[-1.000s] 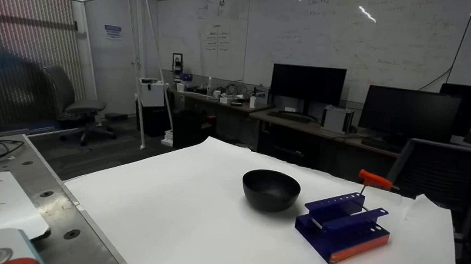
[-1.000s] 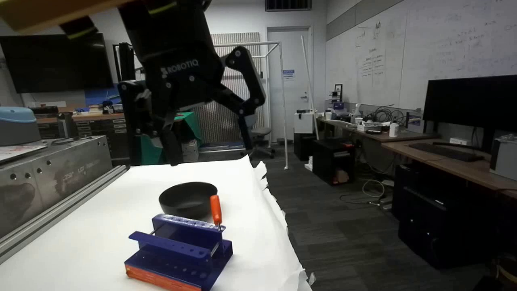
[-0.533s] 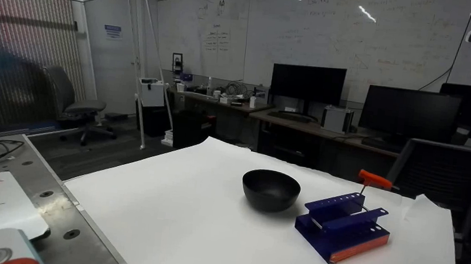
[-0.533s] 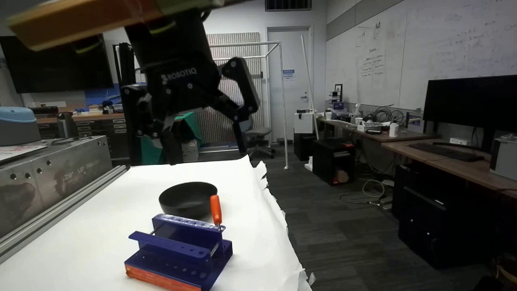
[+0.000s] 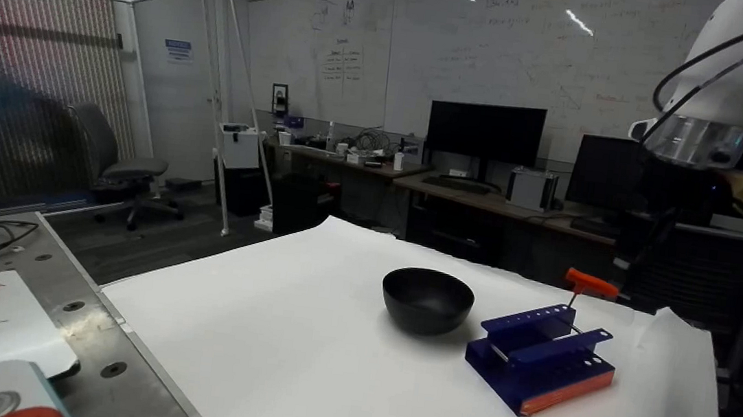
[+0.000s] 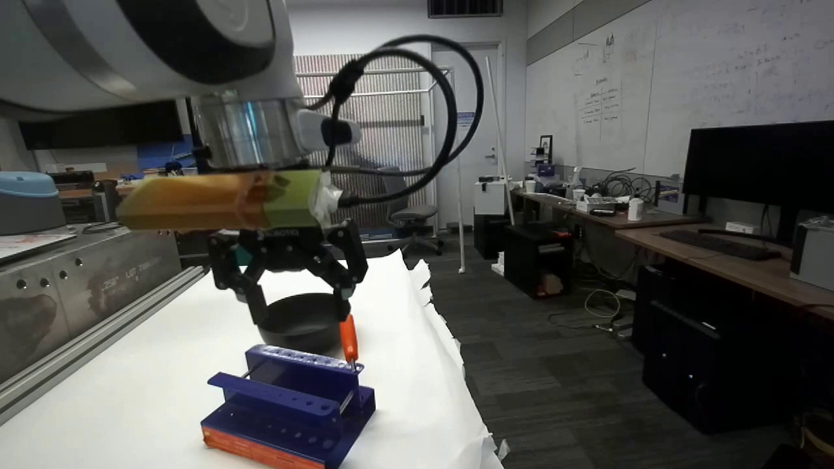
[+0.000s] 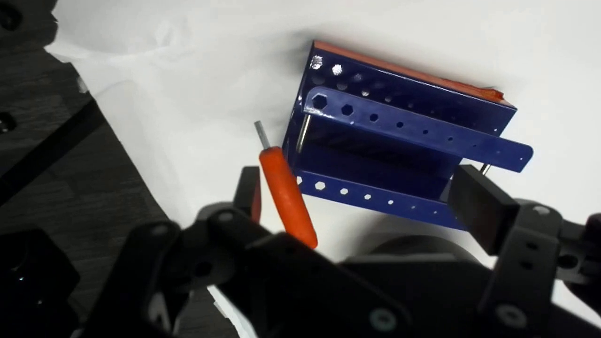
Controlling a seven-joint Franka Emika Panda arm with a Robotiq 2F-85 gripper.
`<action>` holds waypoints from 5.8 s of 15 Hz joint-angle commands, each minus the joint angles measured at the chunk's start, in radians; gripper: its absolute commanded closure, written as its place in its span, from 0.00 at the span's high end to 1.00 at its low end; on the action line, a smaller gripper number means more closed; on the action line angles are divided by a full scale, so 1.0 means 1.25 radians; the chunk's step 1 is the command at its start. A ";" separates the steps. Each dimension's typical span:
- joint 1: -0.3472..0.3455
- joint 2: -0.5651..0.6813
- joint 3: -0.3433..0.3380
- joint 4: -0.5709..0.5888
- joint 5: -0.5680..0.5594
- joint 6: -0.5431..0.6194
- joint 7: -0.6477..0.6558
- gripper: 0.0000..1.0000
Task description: Take the wrench out of the tool box and place it in the bowl
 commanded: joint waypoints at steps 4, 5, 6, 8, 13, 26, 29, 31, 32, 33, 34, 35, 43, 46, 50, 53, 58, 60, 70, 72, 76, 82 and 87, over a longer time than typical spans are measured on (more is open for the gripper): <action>-0.021 0.110 0.037 0.001 -0.074 0.186 0.033 1.00; -0.024 0.122 0.039 0.005 -0.089 0.194 0.038 0.98; -0.028 0.129 0.042 0.004 -0.108 0.206 0.046 0.73; -0.036 0.143 0.043 0.001 -0.141 0.228 0.058 0.67; -0.063 0.175 0.041 0.003 -0.226 0.261 0.102 0.27; -0.042 0.088 0.089 0.177 -0.247 0.025 0.143 0.10; -0.041 0.100 0.082 0.208 -0.162 0.021 0.217 0.09; -0.039 0.116 0.078 0.200 -0.104 0.043 0.257 0.09; -0.038 0.127 0.077 0.195 -0.072 0.049 0.277 0.08; -0.036 0.139 0.077 0.191 -0.042 0.058 0.296 0.08; -0.033 0.153 0.077 0.186 -0.009 0.071 0.315 0.08; -0.029 0.169 0.079 0.180 0.024 0.092 0.335 0.08; -0.011 0.222 0.102 0.192 0.122 0.337 0.517 0.08; -0.014 0.252 0.109 0.187 0.119 0.402 0.615 0.08; -0.006 0.312 0.121 0.172 0.133 0.459 0.688 0.08; -0.002 0.357 0.133 0.164 0.140 0.493 0.717 0.08; -0.001 0.416 0.153 0.171 0.147 0.527 0.740 0.08; -0.001 0.444 0.161 0.179 0.149 0.542 0.748 0.08; -0.006 0.530 0.189 0.220 0.143 0.566 0.761 0.74; 0.036 0.522 0.153 0.225 0.208 0.549 0.704 0.88; 0.062 0.447 0.092 0.218 0.068 0.468 0.732 1.00; 0.078 0.291 0.065 0.270 -0.085 0.139 0.605 1.00; 0.071 0.225 0.093 0.324 0.047 -0.144 0.347 1.00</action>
